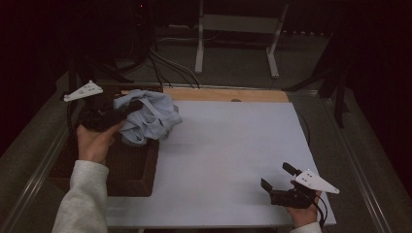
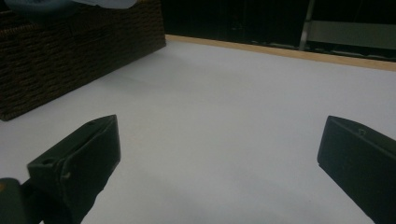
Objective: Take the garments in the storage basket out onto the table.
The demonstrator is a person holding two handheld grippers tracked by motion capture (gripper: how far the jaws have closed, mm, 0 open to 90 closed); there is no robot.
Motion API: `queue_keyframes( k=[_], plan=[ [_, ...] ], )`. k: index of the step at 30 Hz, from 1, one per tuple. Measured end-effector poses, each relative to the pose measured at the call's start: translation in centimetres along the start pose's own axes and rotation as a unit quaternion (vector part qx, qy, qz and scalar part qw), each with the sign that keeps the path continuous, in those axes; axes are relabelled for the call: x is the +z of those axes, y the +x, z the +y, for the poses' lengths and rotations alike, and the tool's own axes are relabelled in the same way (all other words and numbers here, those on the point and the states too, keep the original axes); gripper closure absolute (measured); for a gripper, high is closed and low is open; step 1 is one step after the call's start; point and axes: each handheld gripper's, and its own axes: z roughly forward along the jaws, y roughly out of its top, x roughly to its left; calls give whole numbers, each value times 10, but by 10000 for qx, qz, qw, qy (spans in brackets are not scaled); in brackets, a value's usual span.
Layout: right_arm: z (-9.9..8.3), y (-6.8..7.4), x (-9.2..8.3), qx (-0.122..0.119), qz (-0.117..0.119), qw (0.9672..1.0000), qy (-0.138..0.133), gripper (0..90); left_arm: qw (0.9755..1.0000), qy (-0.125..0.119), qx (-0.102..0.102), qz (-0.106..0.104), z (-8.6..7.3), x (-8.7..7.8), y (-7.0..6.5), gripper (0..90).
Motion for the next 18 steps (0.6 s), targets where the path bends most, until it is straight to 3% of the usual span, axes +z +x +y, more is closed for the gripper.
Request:
queue_keyframes(
  k=[18],
  plan=[
    [0,-1,0,-3,-8,10000,-17,0,9993,-10,114,-358,8,24,-22,766]
  ],
)
